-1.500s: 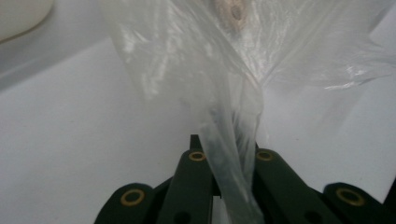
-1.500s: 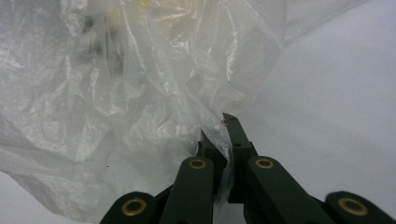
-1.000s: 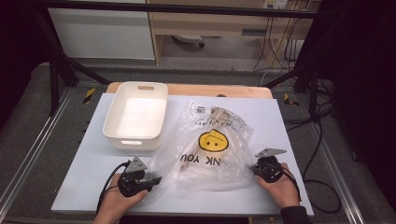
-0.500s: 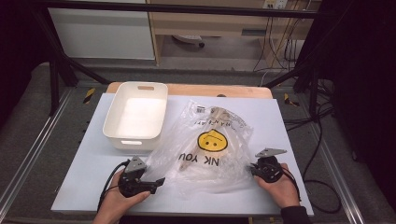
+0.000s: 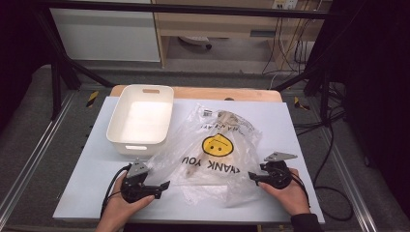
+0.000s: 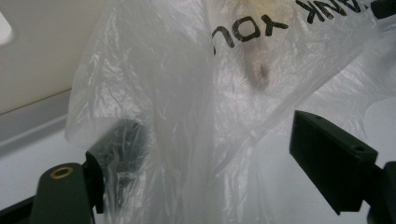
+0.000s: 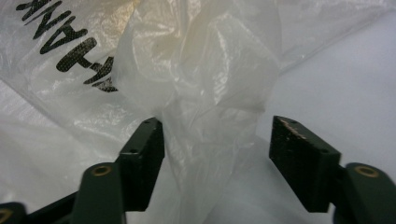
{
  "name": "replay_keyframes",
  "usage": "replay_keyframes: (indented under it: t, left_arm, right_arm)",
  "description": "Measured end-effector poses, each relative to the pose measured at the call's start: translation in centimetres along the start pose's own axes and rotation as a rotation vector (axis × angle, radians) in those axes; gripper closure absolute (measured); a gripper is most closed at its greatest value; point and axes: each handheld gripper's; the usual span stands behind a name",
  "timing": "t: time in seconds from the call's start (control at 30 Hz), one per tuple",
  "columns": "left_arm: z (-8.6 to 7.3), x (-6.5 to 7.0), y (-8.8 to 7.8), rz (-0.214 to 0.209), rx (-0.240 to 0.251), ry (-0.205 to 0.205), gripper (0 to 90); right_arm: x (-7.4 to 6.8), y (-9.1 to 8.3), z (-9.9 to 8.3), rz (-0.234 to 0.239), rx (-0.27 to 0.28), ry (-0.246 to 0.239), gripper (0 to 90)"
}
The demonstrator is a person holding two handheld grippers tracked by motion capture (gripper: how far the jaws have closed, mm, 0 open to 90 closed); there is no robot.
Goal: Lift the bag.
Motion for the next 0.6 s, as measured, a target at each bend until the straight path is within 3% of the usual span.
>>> replay_keyframes:
  t: [0.2, 0.4, 0.6]
  left_arm:
    - [0.10, -0.08, -0.19, 0.012, 0.012, 0.004, 17.8]
    - [0.17, -0.18, -0.32, 0.046, 0.025, 0.002, 13.6]
    - [0.16, -0.91, -0.79, 0.082, 0.046, -0.033, 12.8]
  right_arm:
    - [-0.16, 0.05, 0.19, -0.004, 0.028, -0.008, 23.0]
    - [-0.41, -0.10, 0.44, -0.001, 0.061, -0.023, 17.6]
    - [-0.38, -0.03, 0.44, -0.007, 0.061, -0.022, 15.0]
Point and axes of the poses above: each handheld gripper's, and its own axes: y roughly forward along the jaws, z roughly out of its top, x roughly to its right, and after that the axes turned 1 degree about -z, right-handed
